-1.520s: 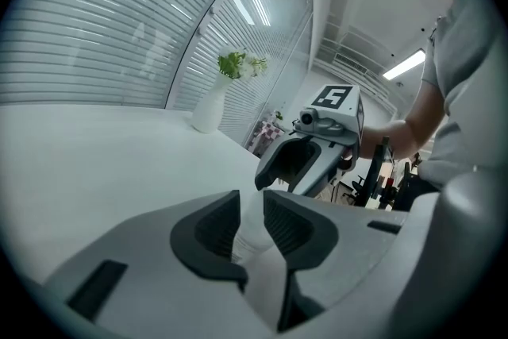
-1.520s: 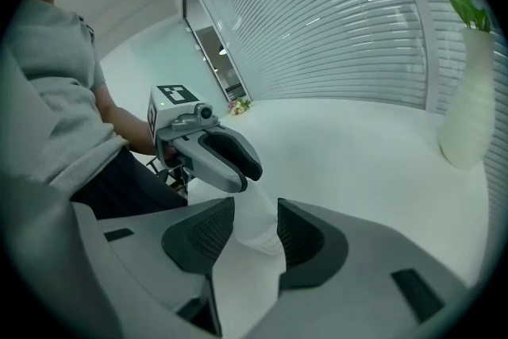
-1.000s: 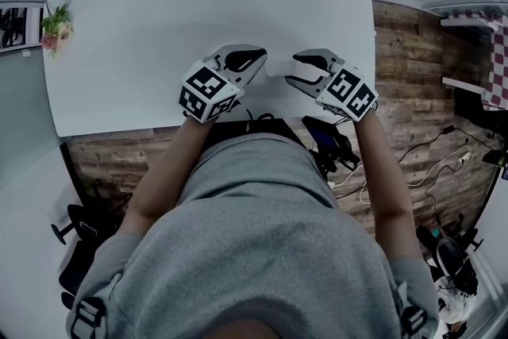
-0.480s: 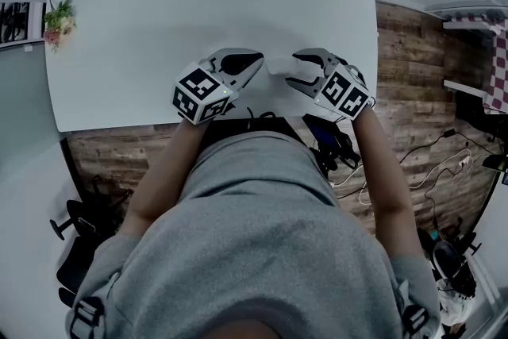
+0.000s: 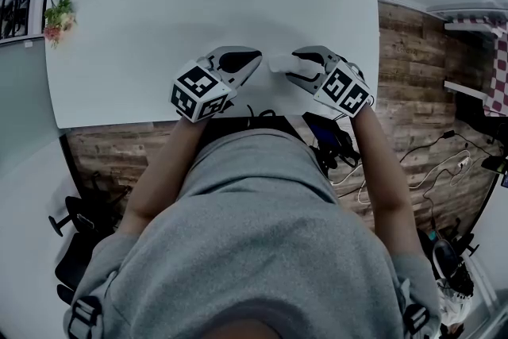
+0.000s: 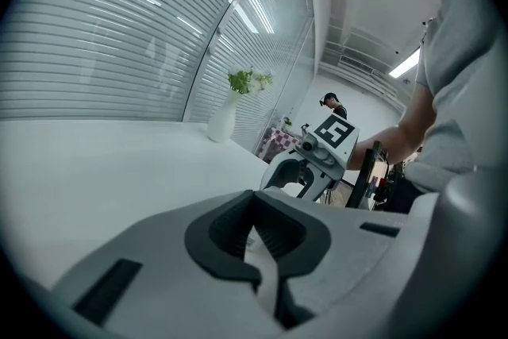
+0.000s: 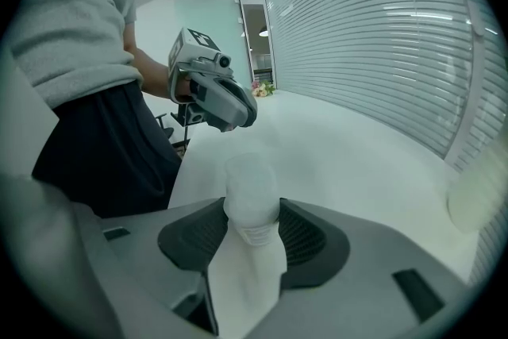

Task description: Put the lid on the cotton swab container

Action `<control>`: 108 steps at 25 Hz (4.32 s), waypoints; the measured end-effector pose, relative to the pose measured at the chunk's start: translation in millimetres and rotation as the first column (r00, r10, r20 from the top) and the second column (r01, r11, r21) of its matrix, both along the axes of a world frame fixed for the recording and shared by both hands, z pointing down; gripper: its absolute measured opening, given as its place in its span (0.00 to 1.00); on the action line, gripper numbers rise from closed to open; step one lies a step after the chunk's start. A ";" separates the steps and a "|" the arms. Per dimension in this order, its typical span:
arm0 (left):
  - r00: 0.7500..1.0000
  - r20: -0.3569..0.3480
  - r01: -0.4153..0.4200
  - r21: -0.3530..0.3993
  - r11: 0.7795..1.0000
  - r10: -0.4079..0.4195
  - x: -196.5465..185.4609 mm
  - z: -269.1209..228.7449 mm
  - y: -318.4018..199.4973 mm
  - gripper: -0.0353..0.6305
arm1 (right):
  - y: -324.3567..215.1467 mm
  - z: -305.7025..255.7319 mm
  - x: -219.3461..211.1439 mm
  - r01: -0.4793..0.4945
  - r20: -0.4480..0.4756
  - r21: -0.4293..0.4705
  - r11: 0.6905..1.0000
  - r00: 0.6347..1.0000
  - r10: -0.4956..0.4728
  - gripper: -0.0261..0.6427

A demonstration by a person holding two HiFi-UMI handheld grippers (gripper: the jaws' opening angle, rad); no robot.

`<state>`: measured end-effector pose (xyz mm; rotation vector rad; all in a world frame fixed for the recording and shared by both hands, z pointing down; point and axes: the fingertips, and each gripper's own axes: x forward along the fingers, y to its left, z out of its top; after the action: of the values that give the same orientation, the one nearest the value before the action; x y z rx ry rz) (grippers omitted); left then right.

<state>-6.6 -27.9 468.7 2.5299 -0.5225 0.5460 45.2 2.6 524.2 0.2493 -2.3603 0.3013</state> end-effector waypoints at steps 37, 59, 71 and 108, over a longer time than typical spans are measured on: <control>0.999 0.019 0.037 0.027 0.999 -0.037 -7.4 -2.9 -21.7 0.06 | -115.2 -5.1 120.1 -0.664 0.062 0.062 0.745 0.748 0.661 0.35; 0.999 0.020 0.049 0.033 0.998 -0.050 -7.0 -0.4 -25.8 0.06 | -156.5 -6.5 130.1 -0.685 0.087 0.110 0.720 0.728 0.680 0.36; 0.998 0.001 0.069 0.073 0.995 -0.070 -13.5 -12.0 -27.4 0.06 | -148.7 -47.9 139.2 -0.709 0.155 0.227 0.668 0.704 0.694 0.36; 0.925 -0.231 0.374 0.430 0.822 -0.300 -88.8 -174.9 -93.5 0.06 | -78.8 -282.5 149.2 -0.884 0.654 0.295 0.363 0.464 0.598 0.08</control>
<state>-95.5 -121.4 293.8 2.7920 -1.1359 0.0882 194.4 -76.2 241.6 1.8718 -2.5270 -0.0202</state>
